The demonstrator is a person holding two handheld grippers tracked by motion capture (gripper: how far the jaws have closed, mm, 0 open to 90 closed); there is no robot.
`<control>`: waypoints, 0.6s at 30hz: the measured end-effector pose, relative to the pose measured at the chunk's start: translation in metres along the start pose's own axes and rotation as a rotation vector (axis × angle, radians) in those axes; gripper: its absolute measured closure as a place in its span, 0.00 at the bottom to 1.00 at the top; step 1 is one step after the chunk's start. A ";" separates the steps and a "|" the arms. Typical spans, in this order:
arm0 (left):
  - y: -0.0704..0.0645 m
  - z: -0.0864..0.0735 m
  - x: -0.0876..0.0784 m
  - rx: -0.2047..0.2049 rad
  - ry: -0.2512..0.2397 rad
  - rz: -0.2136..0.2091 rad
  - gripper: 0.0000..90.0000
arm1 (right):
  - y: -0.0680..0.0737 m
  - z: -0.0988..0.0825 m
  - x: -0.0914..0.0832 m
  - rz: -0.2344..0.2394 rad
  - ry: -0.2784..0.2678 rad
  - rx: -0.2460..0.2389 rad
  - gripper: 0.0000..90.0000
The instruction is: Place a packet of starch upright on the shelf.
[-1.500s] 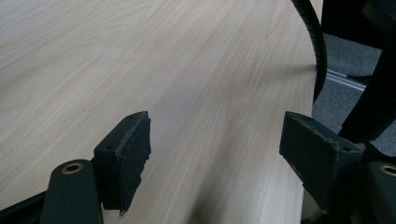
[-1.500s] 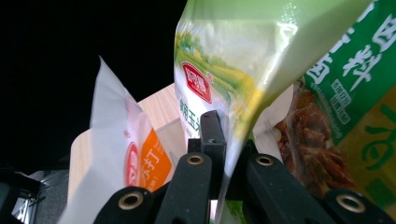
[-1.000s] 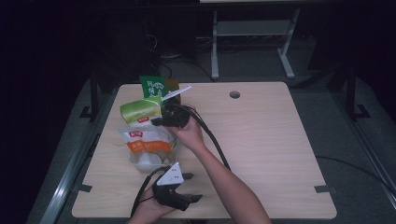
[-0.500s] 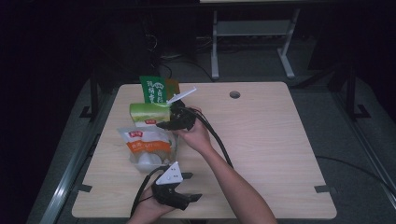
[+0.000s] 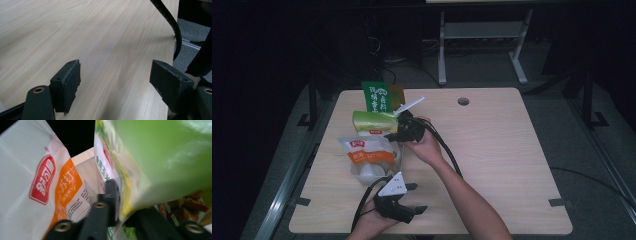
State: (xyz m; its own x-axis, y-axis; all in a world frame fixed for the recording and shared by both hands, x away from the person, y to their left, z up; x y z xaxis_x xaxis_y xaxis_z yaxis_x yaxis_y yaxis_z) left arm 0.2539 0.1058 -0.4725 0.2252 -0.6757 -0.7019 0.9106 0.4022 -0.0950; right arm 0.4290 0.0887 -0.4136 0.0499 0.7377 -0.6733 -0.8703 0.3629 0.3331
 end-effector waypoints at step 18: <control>0.006 0.001 0.001 -0.015 0.000 0.022 0.25 | -0.004 -0.003 -0.011 0.022 -0.019 0.010 0.79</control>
Point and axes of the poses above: each handheld gripper's, and its own axes: x roughly forward along the jaws, z roughly out of its top, y roughly to its left, the point moved 6 cm from there along x, roughly forward along the jaws, and after that the axes turned 9 degrees about y, right-handed, at the moved point
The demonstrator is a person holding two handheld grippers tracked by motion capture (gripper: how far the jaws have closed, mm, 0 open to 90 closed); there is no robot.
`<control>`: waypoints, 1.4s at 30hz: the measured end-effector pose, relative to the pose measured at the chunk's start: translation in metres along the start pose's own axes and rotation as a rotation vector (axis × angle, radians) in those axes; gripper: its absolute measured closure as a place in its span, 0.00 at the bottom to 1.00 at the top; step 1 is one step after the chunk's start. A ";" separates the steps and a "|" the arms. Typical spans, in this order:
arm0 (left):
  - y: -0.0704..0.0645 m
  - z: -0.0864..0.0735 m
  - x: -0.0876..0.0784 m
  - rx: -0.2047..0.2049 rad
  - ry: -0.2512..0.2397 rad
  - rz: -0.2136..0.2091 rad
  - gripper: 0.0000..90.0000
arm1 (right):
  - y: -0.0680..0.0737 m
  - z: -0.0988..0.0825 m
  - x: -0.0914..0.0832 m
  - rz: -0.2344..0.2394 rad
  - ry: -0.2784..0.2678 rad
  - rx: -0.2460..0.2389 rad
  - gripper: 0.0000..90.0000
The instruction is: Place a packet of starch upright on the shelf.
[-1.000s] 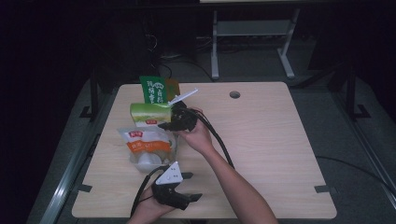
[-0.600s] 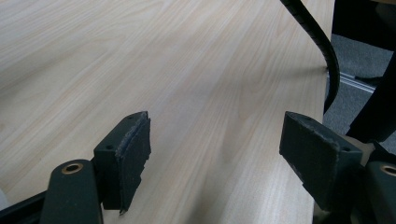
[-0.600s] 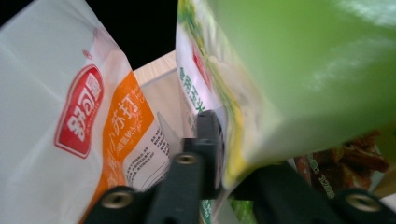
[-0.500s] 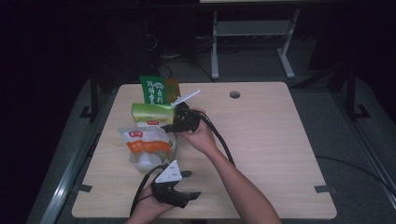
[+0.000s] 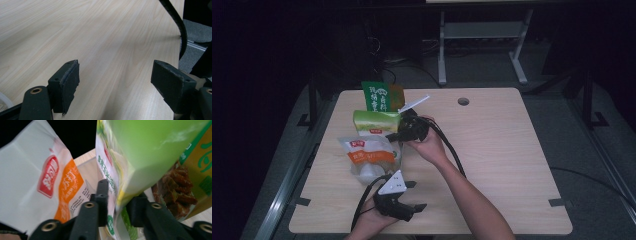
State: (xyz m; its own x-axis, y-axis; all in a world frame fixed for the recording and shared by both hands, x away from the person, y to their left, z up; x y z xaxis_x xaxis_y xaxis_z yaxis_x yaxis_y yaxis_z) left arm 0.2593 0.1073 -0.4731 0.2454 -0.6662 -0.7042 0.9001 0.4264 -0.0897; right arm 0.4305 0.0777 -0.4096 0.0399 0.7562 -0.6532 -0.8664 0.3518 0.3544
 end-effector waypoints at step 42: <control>0.005 0.002 0.003 -0.003 -0.006 0.001 0.24 | -0.019 -0.038 -0.068 -0.018 -0.013 0.065 0.48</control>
Point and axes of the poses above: each handheld gripper's, and its own axes: x roughly forward along the jaws, z roughly out of its top, y roughly to its left, the point moved 6 cm from there along x, roughly forward along the jaws, and after that the axes turned 9 degrees about y, right-handed, at the moved point
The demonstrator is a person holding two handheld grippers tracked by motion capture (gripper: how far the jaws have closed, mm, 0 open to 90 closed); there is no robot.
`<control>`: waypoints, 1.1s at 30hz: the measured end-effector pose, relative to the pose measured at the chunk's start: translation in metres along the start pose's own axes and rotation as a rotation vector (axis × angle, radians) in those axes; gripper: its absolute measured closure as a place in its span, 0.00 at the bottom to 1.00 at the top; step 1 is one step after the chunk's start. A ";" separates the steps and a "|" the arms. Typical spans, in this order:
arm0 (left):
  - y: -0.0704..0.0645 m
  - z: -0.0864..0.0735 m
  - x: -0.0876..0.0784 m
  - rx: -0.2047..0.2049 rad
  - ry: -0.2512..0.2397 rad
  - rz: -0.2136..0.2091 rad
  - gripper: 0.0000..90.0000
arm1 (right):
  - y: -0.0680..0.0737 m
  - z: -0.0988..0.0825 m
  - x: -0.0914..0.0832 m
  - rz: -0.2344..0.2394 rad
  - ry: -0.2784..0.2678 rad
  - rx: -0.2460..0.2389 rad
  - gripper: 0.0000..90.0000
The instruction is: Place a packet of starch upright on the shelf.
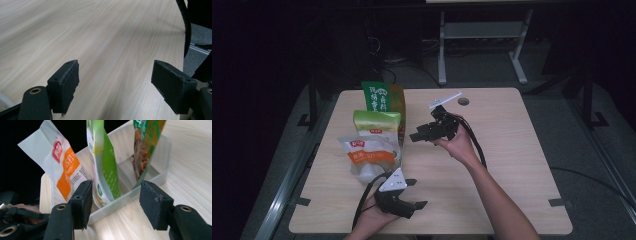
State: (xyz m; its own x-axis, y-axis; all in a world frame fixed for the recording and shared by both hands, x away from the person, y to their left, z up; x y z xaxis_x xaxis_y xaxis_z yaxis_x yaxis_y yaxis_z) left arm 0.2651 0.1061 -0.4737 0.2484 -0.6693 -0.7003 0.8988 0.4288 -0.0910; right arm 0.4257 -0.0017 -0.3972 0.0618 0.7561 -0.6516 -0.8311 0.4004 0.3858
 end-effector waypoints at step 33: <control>-0.002 0.000 0.002 0.001 -0.001 -0.006 0.24 | -0.028 -0.043 -0.048 -0.076 -0.010 0.088 0.44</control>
Point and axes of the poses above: each handheld gripper's, and its own axes: x roughly forward along the jaws, z roughly out of its top, y roughly to its left, the point moved 6 cm from there along x, roughly forward along the jaws, and after that the axes turned 9 degrees about y, right-handed, at the moved point
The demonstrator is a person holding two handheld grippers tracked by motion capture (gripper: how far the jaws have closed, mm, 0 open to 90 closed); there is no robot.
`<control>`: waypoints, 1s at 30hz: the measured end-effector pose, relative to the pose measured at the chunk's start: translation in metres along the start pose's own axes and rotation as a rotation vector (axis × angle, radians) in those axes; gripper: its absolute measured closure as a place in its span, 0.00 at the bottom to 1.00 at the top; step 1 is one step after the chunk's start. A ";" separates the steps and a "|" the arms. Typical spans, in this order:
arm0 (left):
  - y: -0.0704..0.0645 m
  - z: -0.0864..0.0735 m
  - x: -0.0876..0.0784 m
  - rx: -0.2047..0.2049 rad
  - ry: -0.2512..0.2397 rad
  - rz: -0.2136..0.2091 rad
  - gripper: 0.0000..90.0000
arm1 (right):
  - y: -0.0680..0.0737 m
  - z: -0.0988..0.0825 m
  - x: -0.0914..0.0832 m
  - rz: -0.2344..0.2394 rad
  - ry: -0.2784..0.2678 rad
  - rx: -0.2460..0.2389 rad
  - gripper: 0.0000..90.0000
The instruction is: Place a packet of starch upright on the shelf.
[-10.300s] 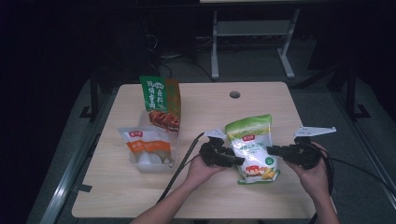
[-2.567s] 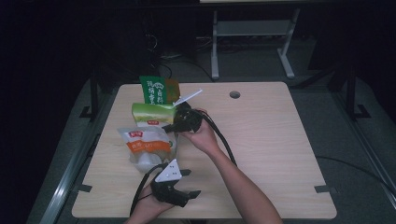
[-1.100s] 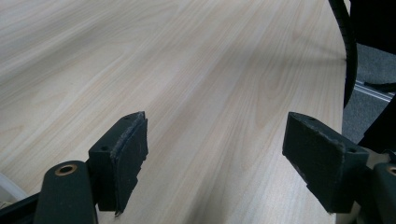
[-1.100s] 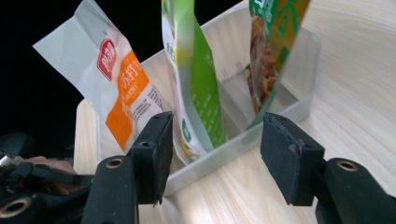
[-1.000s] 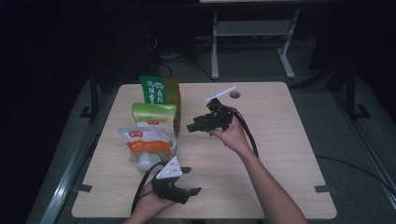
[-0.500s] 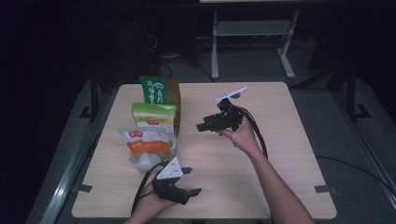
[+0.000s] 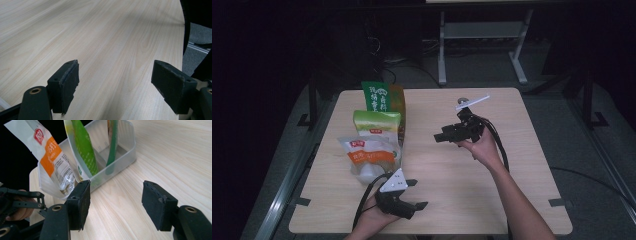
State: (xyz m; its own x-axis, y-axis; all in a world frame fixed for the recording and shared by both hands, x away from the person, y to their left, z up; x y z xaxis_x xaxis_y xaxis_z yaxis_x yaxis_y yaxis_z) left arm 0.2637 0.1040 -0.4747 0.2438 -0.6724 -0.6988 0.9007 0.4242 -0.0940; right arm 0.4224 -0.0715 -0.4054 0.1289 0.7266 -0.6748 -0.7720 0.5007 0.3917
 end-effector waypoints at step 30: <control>0.001 0.000 -0.001 0.013 0.003 0.003 0.24 | -0.021 -0.050 -0.037 -0.059 0.010 0.089 0.39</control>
State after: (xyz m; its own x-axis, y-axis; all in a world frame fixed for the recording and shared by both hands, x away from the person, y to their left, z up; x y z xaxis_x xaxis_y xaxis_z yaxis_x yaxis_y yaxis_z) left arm 0.2642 0.1052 -0.4741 0.2455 -0.6697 -0.7009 0.9044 0.4185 -0.0831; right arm 0.4027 -0.1326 -0.4201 0.1659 0.6902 -0.7043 -0.7046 0.5827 0.4050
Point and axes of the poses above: each handheld gripper's, and its own axes: x roughly forward along the jaws, z roughly out of its top, y roughly to its left, the point moved 6 cm from there along x, roughly forward along the jaws, and after that the axes turned 9 degrees about y, right-handed, at the moved point
